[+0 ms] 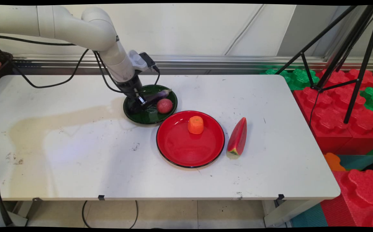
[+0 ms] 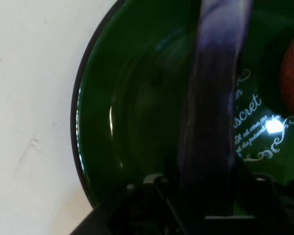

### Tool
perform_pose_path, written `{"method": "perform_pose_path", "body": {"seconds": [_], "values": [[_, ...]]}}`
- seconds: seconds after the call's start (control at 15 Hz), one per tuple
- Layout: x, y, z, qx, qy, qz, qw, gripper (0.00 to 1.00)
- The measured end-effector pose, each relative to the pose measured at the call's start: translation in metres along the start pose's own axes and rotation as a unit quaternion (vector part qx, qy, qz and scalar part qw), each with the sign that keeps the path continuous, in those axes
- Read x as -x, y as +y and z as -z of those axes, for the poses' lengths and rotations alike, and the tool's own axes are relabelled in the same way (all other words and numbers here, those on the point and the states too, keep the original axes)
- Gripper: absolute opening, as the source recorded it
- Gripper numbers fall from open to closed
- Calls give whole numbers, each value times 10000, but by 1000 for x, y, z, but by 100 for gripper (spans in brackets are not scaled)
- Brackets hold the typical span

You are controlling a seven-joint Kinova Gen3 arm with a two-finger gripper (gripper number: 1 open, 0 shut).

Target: Place the picked object on the red plate

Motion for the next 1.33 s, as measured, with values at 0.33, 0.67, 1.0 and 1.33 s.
{"method": "perform_pose_path", "body": {"seconds": [0.33,0.67,1.0,1.33], "values": [[2,0,3,-2,81,148,9999,0],[2,-2,21,-173,253,319,9990,0],[-3,1,66,-521,563,397,9963,0],[-4,16,121,-718,853,-30,9938,0]]}}
